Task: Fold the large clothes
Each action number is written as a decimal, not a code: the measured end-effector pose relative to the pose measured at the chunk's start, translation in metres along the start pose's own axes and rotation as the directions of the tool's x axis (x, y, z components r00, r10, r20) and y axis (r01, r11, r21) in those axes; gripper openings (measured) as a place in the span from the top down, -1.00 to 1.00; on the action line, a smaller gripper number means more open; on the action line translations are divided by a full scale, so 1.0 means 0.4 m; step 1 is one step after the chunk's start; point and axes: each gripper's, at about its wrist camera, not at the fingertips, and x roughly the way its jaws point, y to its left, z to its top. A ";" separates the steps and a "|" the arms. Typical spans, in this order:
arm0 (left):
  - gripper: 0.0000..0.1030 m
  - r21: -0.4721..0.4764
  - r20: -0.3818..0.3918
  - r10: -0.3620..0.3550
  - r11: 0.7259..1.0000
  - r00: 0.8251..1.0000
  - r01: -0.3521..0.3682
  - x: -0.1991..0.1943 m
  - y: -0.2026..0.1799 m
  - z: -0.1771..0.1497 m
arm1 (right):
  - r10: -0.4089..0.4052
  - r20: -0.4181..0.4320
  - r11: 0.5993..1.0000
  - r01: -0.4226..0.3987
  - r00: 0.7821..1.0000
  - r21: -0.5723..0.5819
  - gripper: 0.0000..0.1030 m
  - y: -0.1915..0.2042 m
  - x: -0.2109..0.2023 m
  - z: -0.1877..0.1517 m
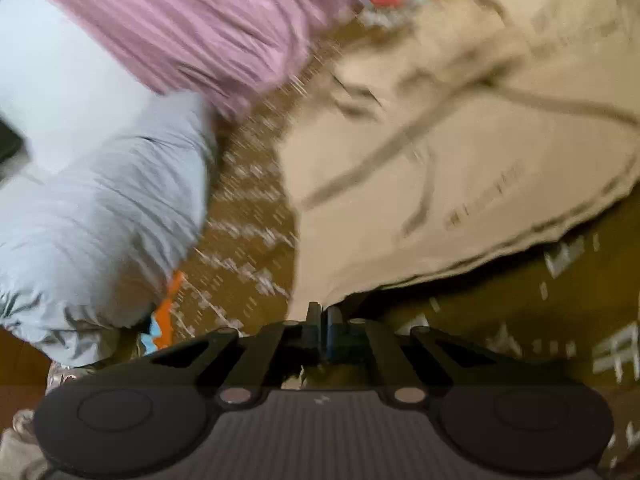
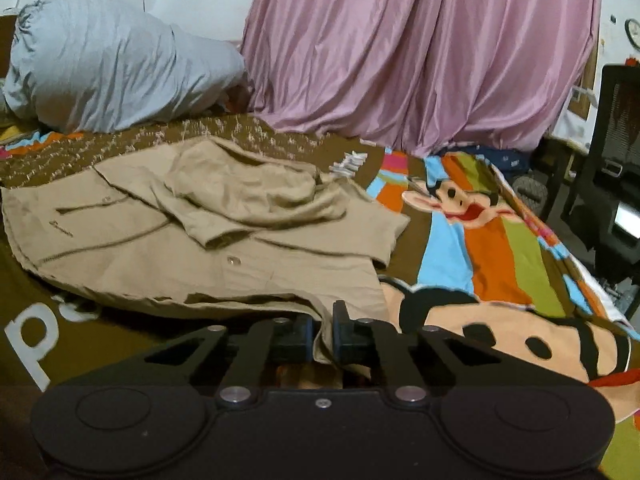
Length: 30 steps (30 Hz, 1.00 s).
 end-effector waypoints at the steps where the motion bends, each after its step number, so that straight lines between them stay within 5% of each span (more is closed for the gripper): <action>1: 0.99 -0.048 0.028 0.024 0.999 0.999 -0.022 -0.014 0.017 0.005 | -0.001 0.024 1.000 0.001 1.000 0.001 0.86 -0.003 -0.011 0.004; 6: 1.00 -0.253 0.137 0.074 0.967 0.988 -0.037 -0.120 0.085 0.022 | -0.041 0.123 0.998 0.036 0.992 0.046 0.90 -0.027 -0.065 0.041; 15: 0.99 -0.404 0.248 0.018 0.911 0.968 0.087 -0.389 0.122 -0.045 | -0.071 0.218 0.996 0.059 0.973 0.061 0.91 -0.061 -0.280 0.090; 21: 0.99 -0.417 0.235 0.032 0.906 0.971 0.071 -0.336 0.131 0.000 | -0.067 0.199 0.996 0.055 0.978 0.066 0.90 -0.065 -0.384 0.082; 30: 1.00 -0.444 0.154 0.117 0.895 0.981 -0.037 -0.093 0.173 0.210 | -0.122 0.150 0.989 0.108 0.981 0.097 0.90 -0.136 -0.115 0.199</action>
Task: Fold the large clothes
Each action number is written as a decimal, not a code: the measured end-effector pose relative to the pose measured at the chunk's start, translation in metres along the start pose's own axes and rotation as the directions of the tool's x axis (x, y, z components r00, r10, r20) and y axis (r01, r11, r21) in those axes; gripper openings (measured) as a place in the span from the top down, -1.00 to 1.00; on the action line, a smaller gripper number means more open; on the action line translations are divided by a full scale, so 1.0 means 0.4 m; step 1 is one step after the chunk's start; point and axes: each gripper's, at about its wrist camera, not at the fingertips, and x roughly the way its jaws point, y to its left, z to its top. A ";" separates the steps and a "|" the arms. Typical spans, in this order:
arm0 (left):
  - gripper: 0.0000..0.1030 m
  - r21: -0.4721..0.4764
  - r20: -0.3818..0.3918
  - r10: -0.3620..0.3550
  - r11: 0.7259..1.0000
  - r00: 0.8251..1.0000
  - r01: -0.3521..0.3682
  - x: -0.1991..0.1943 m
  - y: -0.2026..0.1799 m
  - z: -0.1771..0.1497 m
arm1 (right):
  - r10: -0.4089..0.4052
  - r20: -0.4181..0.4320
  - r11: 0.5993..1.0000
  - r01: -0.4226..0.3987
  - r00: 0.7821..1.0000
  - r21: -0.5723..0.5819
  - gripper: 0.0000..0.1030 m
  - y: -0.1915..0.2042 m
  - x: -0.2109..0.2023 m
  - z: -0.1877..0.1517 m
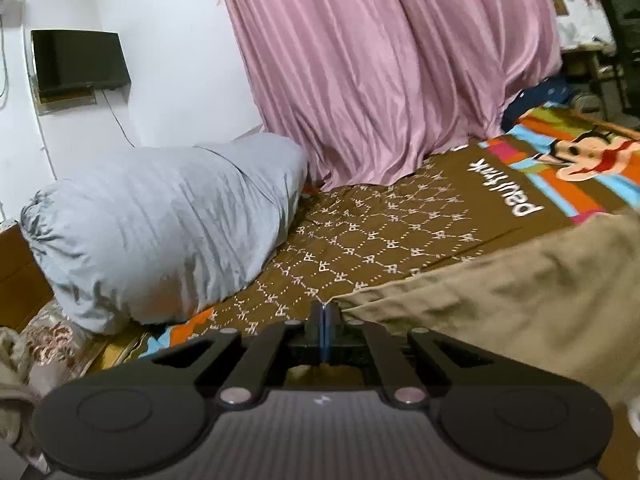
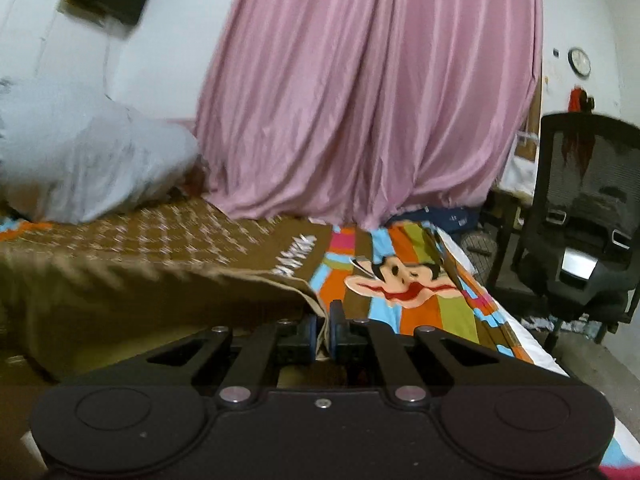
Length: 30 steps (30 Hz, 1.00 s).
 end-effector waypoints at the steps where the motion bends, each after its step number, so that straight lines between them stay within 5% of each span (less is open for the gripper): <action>1: 1.00 0.006 -0.009 0.005 1.000 1.000 -0.005 0.050 -0.014 0.012 | -0.007 -0.023 1.000 0.007 1.000 0.009 0.90 -0.004 0.053 0.007; 10: 1.00 0.062 -0.169 -0.019 0.998 0.985 0.030 0.405 -0.131 -0.029 | -0.058 -0.226 0.998 0.048 0.972 -0.051 0.87 0.026 0.432 -0.036; 17: 0.96 -0.045 -0.281 -0.164 0.986 0.945 0.158 0.500 -0.126 -0.142 | -0.064 -0.350 0.993 0.023 0.935 -0.119 0.80 0.070 0.580 -0.149; 19: 0.77 -0.088 -0.283 -0.205 0.978 0.937 0.187 0.487 -0.089 -0.140 | -0.035 -0.338 0.996 0.006 0.941 -0.087 0.67 0.064 0.572 -0.158; 20: 0.60 -0.112 -0.281 -0.216 0.975 0.935 0.192 0.477 -0.069 -0.133 | -0.020 -0.327 0.998 -0.003 0.945 -0.070 0.45 0.057 0.563 -0.155; 22: -0.48 -0.162 -0.259 -0.232 0.967 0.938 0.194 0.441 -0.028 -0.119 | -0.006 -0.293 0.999 -0.006 0.956 -0.040 -0.29 0.040 0.529 -0.139; 23: -0.65 -0.177 -0.238 -0.232 0.965 0.943 0.193 0.418 -0.008 -0.112 | 0.002 -0.271 1.000 -0.007 0.963 -0.018 -0.38 0.027 0.503 -0.130; 27: -0.87 -0.223 -0.183 -0.207 0.961 0.961 0.165 0.304 0.048 -0.111 | 0.005 -0.228 0.997 0.013 0.974 0.075 -0.82 -0.029 0.387 -0.107; 30: -0.93 -0.300 -0.224 -0.201 0.945 0.954 0.129 0.235 0.073 -0.156 | 0.026 -0.234 0.981 0.021 0.972 0.195 -0.86 -0.071 0.304 -0.133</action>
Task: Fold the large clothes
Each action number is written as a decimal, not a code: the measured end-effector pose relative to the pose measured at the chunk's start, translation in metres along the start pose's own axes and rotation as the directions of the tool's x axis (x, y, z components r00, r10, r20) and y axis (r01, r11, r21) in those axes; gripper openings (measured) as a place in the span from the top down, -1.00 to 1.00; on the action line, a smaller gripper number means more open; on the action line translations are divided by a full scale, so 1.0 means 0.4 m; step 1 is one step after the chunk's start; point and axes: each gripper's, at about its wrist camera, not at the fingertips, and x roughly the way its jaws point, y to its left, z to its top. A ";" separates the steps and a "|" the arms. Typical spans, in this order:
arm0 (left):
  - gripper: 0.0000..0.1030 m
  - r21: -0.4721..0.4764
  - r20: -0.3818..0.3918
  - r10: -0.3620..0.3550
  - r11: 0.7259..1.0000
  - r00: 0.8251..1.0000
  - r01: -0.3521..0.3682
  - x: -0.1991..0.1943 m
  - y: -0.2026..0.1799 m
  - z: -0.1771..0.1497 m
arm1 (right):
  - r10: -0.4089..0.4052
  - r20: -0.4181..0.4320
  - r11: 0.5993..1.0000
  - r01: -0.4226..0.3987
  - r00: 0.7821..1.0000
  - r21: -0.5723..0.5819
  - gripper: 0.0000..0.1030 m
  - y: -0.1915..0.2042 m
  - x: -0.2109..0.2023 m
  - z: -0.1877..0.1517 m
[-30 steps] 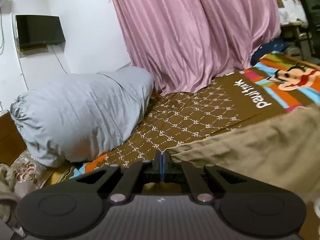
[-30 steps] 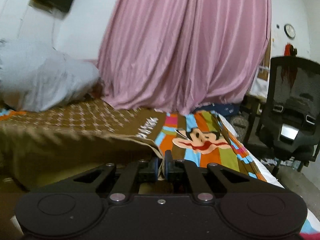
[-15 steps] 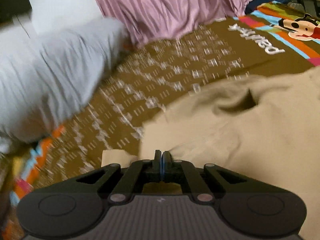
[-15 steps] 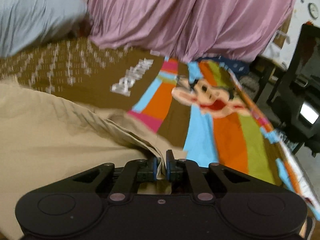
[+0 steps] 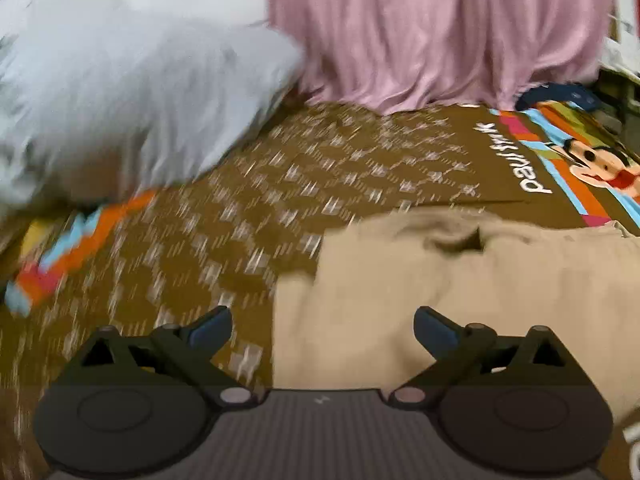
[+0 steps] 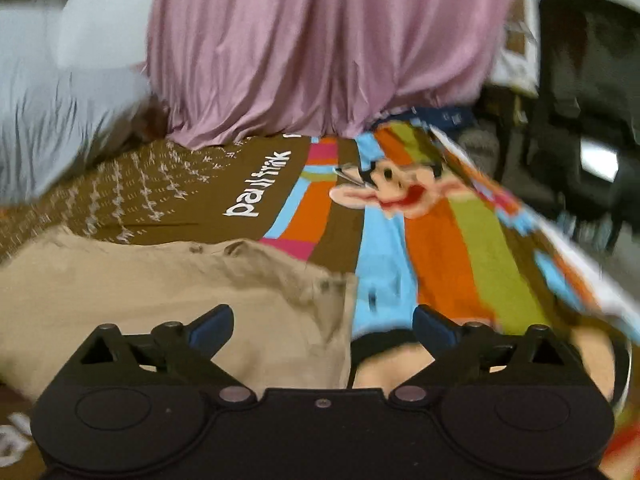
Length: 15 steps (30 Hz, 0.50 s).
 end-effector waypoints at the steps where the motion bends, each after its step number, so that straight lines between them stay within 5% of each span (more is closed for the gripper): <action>1: -0.93 -0.021 -0.024 0.006 1.000 1.000 -0.006 -0.007 0.008 -0.023 | 0.020 -0.016 0.998 -0.019 1.000 0.055 -0.78 -0.018 -0.014 -0.017; 3: -0.89 -0.043 -0.080 0.039 0.998 0.996 -0.043 -0.001 0.021 -0.066 | 0.051 -0.038 0.987 -0.045 0.998 0.156 -0.52 -0.045 -0.031 -0.060; 8: -0.31 -0.078 -0.156 0.077 0.993 0.985 -0.090 0.031 0.049 -0.106 | 0.109 -0.034 0.942 -0.093 0.993 0.323 0.00 -0.084 -0.012 -0.125; 10: 0.36 -0.121 -0.154 0.030 0.991 0.988 -0.049 0.042 0.063 -0.104 | 0.139 -0.029 0.929 -0.121 0.990 0.349 0.48 -0.095 0.004 -0.127; 12: 0.75 -0.149 -0.170 -0.001 0.989 0.986 -0.025 0.057 0.067 -0.106 | 0.174 -0.035 0.912 -0.148 0.984 0.382 0.69 -0.102 0.018 -0.131; 15: 0.85 -0.110 -0.159 0.039 0.992 0.987 -0.057 0.057 0.049 -0.111 | 0.147 -0.012 0.926 -0.134 0.989 0.354 0.83 -0.093 -0.003 -0.122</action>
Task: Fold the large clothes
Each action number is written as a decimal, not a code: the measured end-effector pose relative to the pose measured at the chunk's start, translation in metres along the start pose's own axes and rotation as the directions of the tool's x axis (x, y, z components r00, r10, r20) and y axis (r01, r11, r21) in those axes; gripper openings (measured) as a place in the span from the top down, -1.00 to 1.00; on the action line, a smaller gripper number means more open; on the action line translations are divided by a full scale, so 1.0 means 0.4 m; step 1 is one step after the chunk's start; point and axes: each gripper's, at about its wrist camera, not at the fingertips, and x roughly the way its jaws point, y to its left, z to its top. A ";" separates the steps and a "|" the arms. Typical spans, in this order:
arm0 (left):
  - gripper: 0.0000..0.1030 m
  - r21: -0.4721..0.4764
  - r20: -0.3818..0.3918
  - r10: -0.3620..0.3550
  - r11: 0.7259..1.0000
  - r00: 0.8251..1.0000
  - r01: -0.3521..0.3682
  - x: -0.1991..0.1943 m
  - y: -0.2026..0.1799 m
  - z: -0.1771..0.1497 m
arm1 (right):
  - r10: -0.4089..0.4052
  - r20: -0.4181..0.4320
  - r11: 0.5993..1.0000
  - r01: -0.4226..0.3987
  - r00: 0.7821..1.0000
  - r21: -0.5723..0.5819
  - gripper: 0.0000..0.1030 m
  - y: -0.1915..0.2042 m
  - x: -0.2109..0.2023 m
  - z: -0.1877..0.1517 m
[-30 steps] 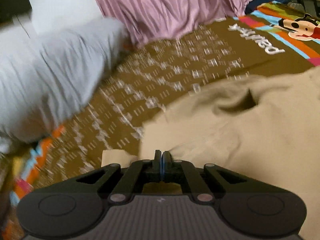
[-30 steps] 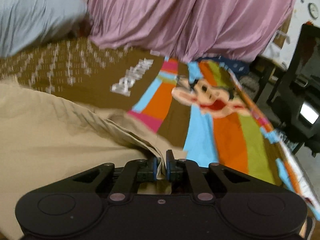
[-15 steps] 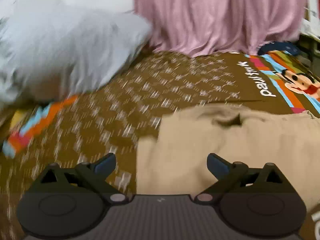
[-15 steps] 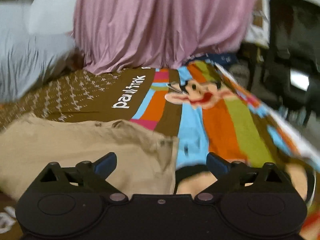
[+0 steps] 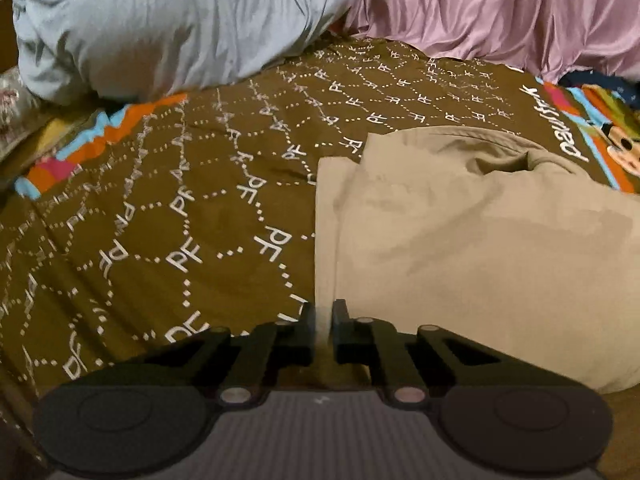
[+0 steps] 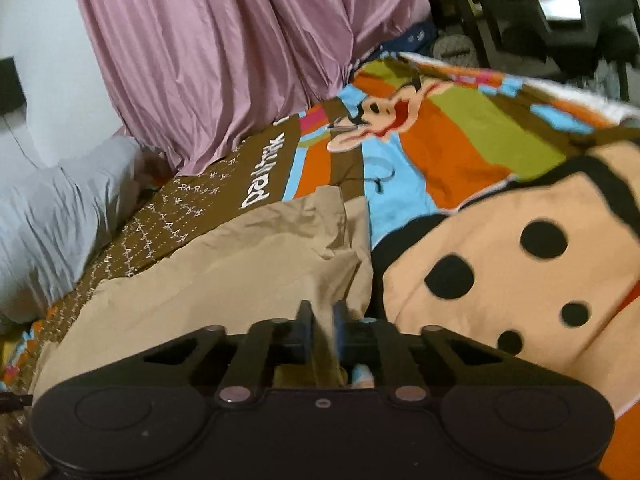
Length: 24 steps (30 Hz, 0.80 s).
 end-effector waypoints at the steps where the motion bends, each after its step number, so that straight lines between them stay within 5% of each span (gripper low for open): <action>1: 0.86 0.013 0.014 0.010 1.000 1.000 -0.010 -0.006 -0.007 -0.002 | 0.002 0.035 1.000 -0.002 0.999 0.004 0.85 0.004 -0.024 0.003; 5: 0.86 0.057 0.025 0.029 0.998 0.999 -0.030 0.004 -0.030 -0.006 | -0.064 0.096 0.997 0.069 0.993 -0.042 0.86 0.049 -0.096 -0.013; 8: 0.85 0.102 0.022 0.052 0.993 0.998 -0.054 0.016 -0.051 -0.006 | -0.121 -0.038 0.992 0.123 0.992 0.040 0.86 0.004 -0.054 -0.041; 13: 0.42 0.094 0.066 0.097 0.990 0.993 -0.103 -0.024 -0.051 -0.013 | -0.171 -0.038 0.985 0.170 0.984 -0.042 0.77 0.028 -0.044 -0.048; 16: -0.18 0.057 0.154 0.048 0.997 0.987 -0.057 -0.086 -0.053 -0.020 | -0.219 0.049 0.965 0.224 0.974 -0.139 0.45 0.057 -0.069 -0.054; 20: -0.29 0.101 0.269 -0.085 0.993 0.959 0.059 -0.125 -0.134 0.005 | -0.183 0.205 0.924 0.240 0.961 -0.299 0.09 0.152 -0.094 -0.053; 24: -0.35 0.194 0.230 -0.198 0.969 0.953 0.154 -0.065 -0.274 0.057 | -0.063 0.151 0.898 0.122 0.986 -0.423 -0.08 0.283 0.003 -0.040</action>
